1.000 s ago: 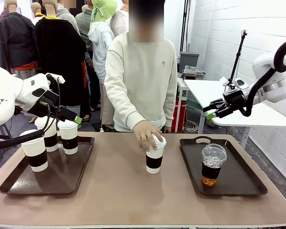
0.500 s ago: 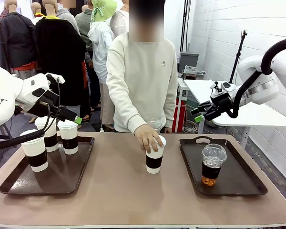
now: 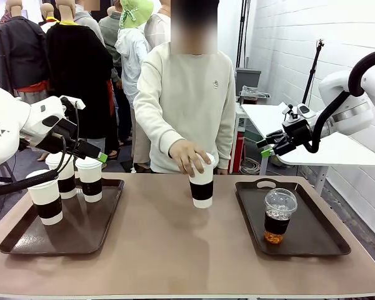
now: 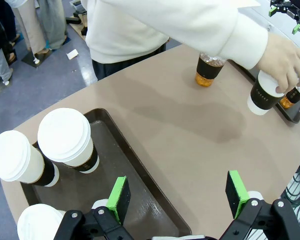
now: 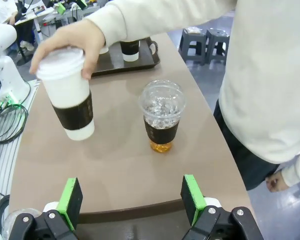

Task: Distribute the coffee onto the tray.
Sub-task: Pick up another iced Americano from the middle of the table and place it on the right Handle tray.

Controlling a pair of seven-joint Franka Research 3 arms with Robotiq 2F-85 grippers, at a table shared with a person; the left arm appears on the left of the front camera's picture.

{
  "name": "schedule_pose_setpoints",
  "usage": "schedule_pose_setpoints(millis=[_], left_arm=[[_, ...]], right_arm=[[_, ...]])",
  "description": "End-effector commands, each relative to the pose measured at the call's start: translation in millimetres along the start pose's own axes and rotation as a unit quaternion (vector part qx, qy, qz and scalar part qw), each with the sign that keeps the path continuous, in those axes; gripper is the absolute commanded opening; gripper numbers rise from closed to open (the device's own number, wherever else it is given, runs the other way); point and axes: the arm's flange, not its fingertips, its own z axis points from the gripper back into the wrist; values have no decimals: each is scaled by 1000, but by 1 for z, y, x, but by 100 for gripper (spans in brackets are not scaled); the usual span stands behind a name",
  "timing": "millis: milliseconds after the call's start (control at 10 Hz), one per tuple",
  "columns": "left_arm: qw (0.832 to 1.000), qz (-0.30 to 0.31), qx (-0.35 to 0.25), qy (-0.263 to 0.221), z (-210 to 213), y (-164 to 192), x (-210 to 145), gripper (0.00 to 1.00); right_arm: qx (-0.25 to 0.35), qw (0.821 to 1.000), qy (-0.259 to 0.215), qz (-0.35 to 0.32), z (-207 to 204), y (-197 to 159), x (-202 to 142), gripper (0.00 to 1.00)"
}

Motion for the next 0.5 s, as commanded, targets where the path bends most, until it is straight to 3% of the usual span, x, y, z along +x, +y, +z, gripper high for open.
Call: schedule_pose_setpoints(millis=[0, 400], left_arm=[[1000, -1, -2, 1, 0, 3, -1, 100], [1000, -1, -2, 1, 0, 3, -1, 100]], right_arm=[[7, 1000, 10, 3, -3, -1, 5, 100], [5, 1000, -1, 18, -17, -7, 12, 100]])
